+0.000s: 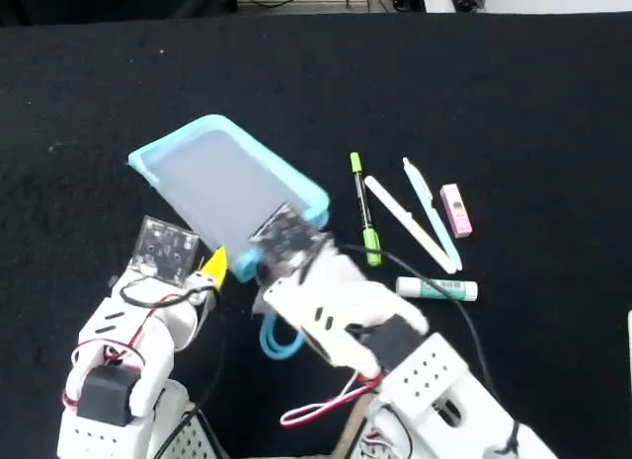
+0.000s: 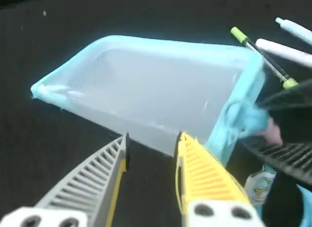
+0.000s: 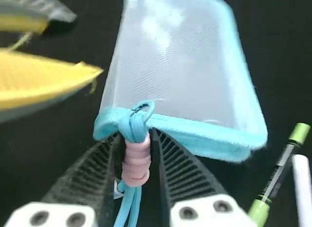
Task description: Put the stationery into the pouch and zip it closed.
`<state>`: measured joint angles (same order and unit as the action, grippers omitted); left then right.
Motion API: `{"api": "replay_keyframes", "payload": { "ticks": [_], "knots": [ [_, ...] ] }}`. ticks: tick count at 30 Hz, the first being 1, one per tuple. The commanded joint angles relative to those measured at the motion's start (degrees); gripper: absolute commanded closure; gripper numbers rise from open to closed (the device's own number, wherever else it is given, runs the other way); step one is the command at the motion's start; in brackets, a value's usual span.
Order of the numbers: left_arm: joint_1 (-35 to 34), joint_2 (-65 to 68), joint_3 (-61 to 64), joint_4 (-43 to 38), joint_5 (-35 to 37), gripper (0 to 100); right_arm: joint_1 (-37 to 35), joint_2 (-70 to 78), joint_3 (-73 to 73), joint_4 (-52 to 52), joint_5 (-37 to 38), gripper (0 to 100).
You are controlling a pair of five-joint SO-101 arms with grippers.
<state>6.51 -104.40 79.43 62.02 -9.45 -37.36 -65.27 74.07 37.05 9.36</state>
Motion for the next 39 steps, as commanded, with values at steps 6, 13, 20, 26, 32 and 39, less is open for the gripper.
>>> {"api": "replay_keyframes", "payload": {
  "ticks": [6, 13, 20, 26, 32, 39],
  "knots": [
    [4.62, 0.0, 2.86, -6.59, 12.4, 82, 3.16, -12.35, 6.64, -8.53, -4.22, 98.7],
    [12.35, 0.0, 3.03, -5.45, 12.22, 82, 3.16, -15.87, 8.04, -7.74, -4.13, 98.7],
    [12.35, 0.0, 8.22, -13.1, 12.66, 82, 3.08, -15.78, 8.22, -7.74, -3.96, 98.7],
    [7.87, 0.0, 7.52, -15.21, 12.84, 82, 3.08, -15.78, 8.31, -7.74, -3.87, 98.7],
    [5.32, 0.0, 5.23, -11.78, 15.21, 82, 3.08, -15.87, 8.92, -7.74, -3.87, 98.7],
    [5.41, 0.0, -2.07, -0.79, 8.79, 82, 3.08, -15.87, 9.19, -7.74, -3.87, 98.7]
  ]
}}
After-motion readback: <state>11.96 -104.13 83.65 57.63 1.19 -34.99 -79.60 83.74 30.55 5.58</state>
